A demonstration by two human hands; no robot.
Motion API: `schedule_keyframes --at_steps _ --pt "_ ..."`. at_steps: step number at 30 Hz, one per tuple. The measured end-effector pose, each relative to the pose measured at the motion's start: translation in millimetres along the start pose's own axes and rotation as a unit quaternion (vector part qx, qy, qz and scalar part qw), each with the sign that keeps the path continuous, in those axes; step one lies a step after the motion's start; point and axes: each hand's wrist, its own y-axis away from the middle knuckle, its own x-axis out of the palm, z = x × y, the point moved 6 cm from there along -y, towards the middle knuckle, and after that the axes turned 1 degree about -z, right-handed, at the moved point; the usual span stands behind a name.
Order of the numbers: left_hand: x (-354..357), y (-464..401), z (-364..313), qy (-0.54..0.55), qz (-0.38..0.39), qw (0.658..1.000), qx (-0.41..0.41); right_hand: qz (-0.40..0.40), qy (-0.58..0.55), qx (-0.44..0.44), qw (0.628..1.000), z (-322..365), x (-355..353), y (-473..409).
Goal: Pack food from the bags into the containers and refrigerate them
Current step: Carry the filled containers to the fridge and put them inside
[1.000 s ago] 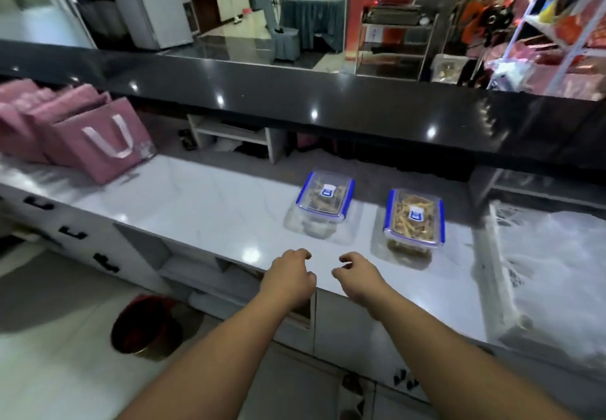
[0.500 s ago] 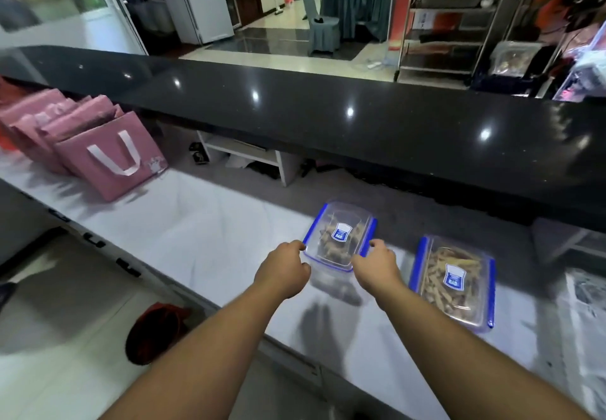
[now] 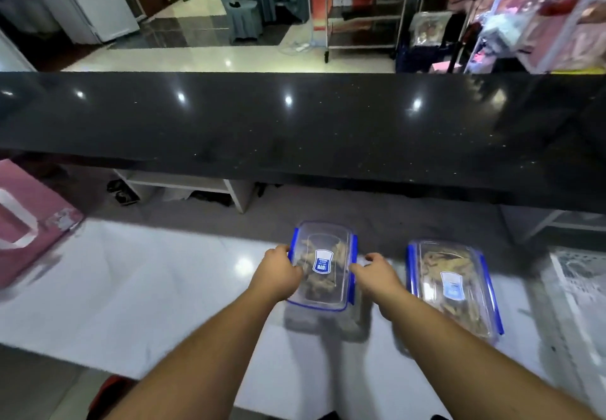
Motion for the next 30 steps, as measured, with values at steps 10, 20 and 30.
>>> schedule_keyframes --at_steps 10,20,30 --pt "17 -56 33 0.147 0.144 0.978 -0.015 -0.056 -0.083 0.060 0.993 -12 37 6" --pt "11 -37 -11 0.188 0.154 0.967 0.076 -0.160 -0.273 0.043 0.948 -31 11 50" --pt "51 71 -110 0.255 0.176 0.935 0.170 -0.270 -0.410 -0.011 0.871 -100 -80 131"
